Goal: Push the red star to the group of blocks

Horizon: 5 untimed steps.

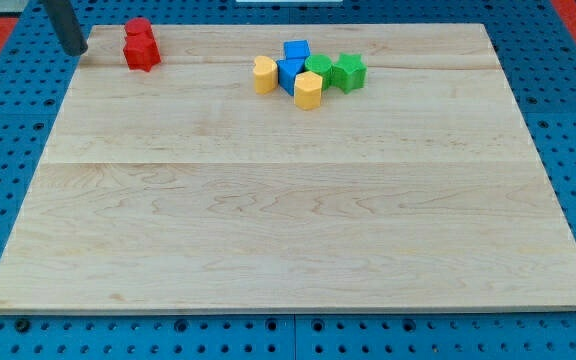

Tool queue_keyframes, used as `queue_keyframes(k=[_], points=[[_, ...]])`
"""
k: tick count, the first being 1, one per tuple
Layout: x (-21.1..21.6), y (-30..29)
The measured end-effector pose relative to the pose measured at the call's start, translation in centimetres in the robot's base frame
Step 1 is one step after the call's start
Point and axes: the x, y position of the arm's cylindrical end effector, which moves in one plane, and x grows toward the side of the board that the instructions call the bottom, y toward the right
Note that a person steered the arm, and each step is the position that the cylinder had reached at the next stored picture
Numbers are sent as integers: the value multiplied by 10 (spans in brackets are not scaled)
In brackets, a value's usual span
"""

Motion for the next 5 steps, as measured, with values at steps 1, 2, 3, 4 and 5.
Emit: queue_keyframes(k=[1, 2, 3, 4, 5], points=[[1, 60], [9, 98], [17, 117], [5, 140], [-13, 169]])
